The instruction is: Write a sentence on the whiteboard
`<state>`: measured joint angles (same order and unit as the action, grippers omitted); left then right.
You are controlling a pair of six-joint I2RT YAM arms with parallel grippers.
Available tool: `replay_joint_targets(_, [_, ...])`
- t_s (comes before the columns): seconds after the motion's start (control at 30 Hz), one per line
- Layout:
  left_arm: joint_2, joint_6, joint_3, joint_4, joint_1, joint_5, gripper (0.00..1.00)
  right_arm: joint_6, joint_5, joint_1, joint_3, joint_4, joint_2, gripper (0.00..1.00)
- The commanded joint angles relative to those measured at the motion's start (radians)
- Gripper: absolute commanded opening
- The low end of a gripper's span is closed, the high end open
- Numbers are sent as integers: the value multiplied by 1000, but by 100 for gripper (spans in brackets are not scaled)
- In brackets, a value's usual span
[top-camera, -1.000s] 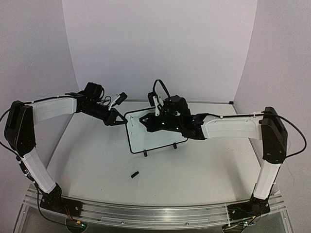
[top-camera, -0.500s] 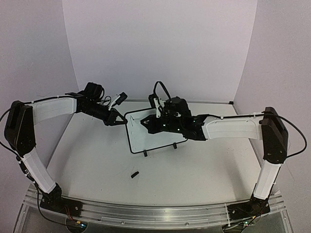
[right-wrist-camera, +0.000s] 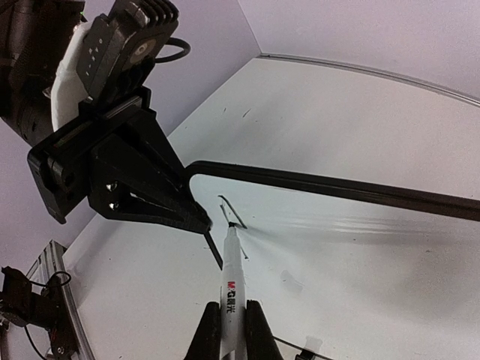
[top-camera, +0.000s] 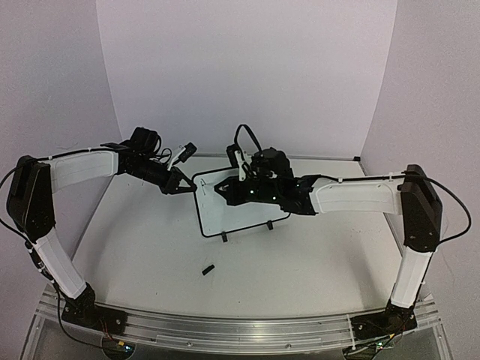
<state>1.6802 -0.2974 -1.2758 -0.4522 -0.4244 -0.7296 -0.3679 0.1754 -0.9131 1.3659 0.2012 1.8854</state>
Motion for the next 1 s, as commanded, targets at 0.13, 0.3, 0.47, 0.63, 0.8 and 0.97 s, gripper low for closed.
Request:
replay_joint_targets(0.13, [-3,-35,-2,-83,-25,47,0,-2,-96,10,-20,7,-19,0])
replay_joint_targets(0.3, [-4,-34,-2,-83,-25,47,0,-4,-110,9,-55,7,-42,0])
replay_joint_targets(0.47, [-5,-35,-1,-83,-25,48,0,-6,-131,10,-92,10,-64,0])
replay_joint_targets(0.63, [-4,-36,-3,-83,-25,49,0,2,-101,10,-96,16,-75,0])
replay_joint_targets(0.8, [-5,-37,-1,-85,-26,53,0,12,9,10,-121,65,-113,0])
replay_joint_targets(0.97, [-4,-36,0,-83,-25,52,0,-2,14,10,-185,87,-197,0])
